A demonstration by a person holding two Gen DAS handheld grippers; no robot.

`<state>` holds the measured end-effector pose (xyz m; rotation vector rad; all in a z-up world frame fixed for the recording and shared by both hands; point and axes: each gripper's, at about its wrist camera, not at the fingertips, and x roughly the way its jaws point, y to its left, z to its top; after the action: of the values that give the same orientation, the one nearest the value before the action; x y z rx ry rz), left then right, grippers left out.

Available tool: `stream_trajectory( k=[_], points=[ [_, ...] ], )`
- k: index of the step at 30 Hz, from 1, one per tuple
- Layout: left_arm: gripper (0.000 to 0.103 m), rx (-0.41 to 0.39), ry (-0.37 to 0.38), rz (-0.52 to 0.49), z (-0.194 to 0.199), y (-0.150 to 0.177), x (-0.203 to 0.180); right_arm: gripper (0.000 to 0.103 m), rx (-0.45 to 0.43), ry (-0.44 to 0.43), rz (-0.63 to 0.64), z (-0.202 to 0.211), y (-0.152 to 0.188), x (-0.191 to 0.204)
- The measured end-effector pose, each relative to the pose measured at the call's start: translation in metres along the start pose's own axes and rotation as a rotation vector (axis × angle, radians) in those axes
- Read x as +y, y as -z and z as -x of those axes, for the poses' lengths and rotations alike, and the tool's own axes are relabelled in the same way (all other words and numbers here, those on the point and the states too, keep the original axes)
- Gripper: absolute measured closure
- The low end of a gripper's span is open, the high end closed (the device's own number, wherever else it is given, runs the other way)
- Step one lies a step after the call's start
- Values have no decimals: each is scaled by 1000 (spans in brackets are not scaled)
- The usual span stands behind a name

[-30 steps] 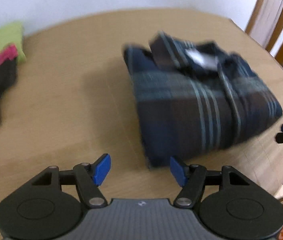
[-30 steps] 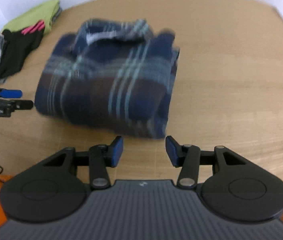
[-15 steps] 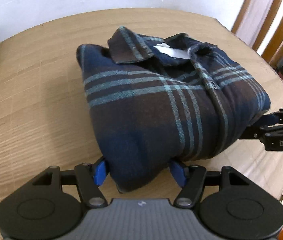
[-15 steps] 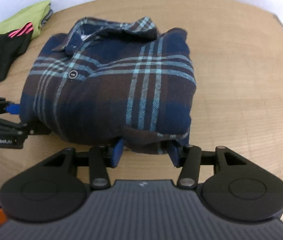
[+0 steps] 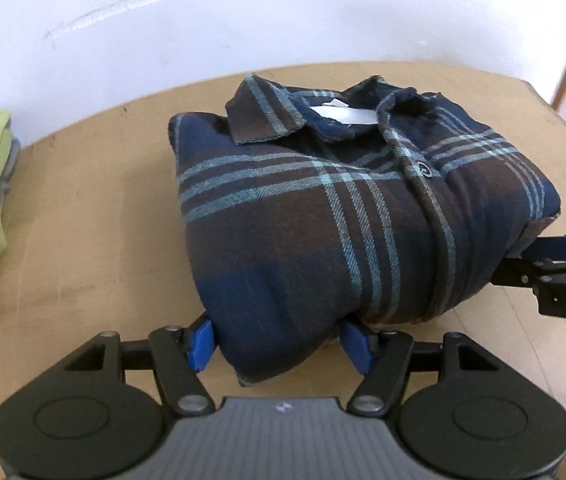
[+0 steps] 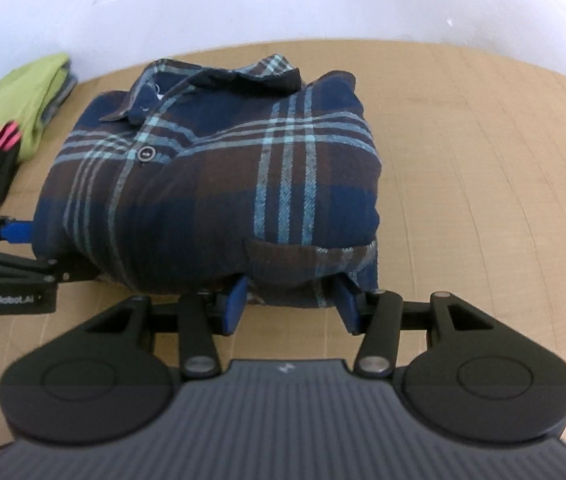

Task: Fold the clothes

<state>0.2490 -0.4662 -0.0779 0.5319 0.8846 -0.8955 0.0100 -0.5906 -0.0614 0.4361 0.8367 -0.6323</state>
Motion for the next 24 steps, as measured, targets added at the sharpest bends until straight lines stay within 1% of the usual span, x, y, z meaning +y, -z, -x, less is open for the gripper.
stream_trajectory(
  k=[3, 8, 11, 14, 16, 18, 20, 23, 24],
  points=[
    [35, -14, -39, 3, -23, -36, 9, 52, -28, 1, -2, -31, -34, -2],
    [35, -31, -68, 31, -56, -81, 27, 52, -65, 13, -2, -75, -82, -4],
    [35, -37, -90, 36, -73, -103, 34, 52, -80, 19, -1, -96, -103, -4],
    [35, -42, -100, 48, -84, -118, 40, 52, -93, 24, -4, -111, -116, -5],
    [35, -44, -106, 58, -88, -124, 40, 52, -98, 24, -8, -119, -120, -6],
    [35, -44, -111, 57, -86, -122, 39, 52, -95, 22, -7, -121, -118, -6],
    [36, -44, -117, 56, -85, -121, 38, 53, -92, 14, -8, -112, -109, -9],
    [36, -44, -142, 32, -78, -110, 32, 53, -85, -9, -6, -98, -92, -3],
    [36, -55, -140, 29, -70, -104, 29, 53, -83, -17, -4, -92, -86, -1]
  ],
)
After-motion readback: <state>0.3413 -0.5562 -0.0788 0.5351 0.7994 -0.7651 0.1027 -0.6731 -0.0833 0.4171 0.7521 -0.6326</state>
